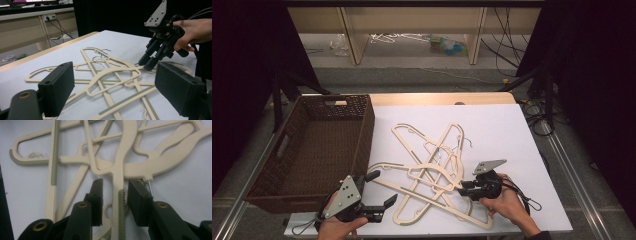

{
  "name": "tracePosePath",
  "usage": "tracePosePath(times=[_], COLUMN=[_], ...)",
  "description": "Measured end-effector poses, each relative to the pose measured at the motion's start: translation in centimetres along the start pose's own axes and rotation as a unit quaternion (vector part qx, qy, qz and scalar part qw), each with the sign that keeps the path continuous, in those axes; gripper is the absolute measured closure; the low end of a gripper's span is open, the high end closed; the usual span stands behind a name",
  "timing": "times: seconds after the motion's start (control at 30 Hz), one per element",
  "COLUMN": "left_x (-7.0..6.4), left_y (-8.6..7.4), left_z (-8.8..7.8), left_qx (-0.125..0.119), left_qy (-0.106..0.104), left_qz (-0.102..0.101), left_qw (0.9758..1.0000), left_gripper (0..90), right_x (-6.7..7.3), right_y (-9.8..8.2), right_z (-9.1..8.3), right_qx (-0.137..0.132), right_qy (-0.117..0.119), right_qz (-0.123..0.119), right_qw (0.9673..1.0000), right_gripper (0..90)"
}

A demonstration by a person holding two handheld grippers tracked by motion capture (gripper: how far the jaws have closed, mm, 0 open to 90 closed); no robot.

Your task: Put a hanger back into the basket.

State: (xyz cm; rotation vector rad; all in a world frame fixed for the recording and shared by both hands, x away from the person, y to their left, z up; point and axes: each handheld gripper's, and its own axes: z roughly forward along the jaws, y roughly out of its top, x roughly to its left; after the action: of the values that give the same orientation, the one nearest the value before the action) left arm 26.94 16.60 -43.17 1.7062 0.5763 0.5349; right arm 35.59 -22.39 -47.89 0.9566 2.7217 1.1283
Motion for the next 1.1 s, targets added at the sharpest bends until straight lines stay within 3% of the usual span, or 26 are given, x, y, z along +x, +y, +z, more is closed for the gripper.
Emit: tracePosePath(times=[0.33,0.53,0.57,0.67,0.77,0.9,1.0,1.1], left_x=[0.0,-0.1,0.0,-0.1,-0.5,-0.7,-0.8,-0.6], left_y=[-0.1,-0.2,-0.1,-0.3,-0.3,-0.4,-0.5,-0.5], left_z=[0.1,0.4,0.4,1.3,2.6,4.0,5.6,7.1], left_qx=[0.002,0.006,0.011,0.02,0.044,0.054,0.077,0.09], left_qy=[-0.001,-0.004,-0.002,-0.011,-0.024,-0.031,-0.033,-0.032], left_qz=[-0.005,-0.009,-0.002,-0.006,-0.005,0.002,0.002,-0.007], left_qw=[1.0,0.9999,0.9999,0.9997,0.9987,0.9981,0.9965,0.9954], left_gripper=[16.0,16.1,16.0,16.1,16.5,16.6,16.4,16.4], right_x=[0.1,0.1,0.2,0.3,1.0,1.5,2.2,2.5], right_y=[0.5,0.6,0.5,0.6,0.7,0.9,1.1,1.1], right_z=[0.7,-0.2,-0.3,-1.3,-2.0,-2.8,-3.7,-4.0], right_qx=[0.019,0.02,0.014,0.021,0.02,0.019,0.017,0.021], right_qy=[0.011,-0.003,-0.007,0.0,-0.01,-0.013,-0.022,-0.023], right_qz=[-0.016,-0.026,-0.028,-0.033,-0.047,-0.062,-0.076,-0.079], right_qw=[0.9996,0.9995,0.9995,0.9992,0.9986,0.9978,0.9967,0.9964], right_gripper=[77.8,79.6,79.7,79.8,79.9,80.0,80.0,80.1])
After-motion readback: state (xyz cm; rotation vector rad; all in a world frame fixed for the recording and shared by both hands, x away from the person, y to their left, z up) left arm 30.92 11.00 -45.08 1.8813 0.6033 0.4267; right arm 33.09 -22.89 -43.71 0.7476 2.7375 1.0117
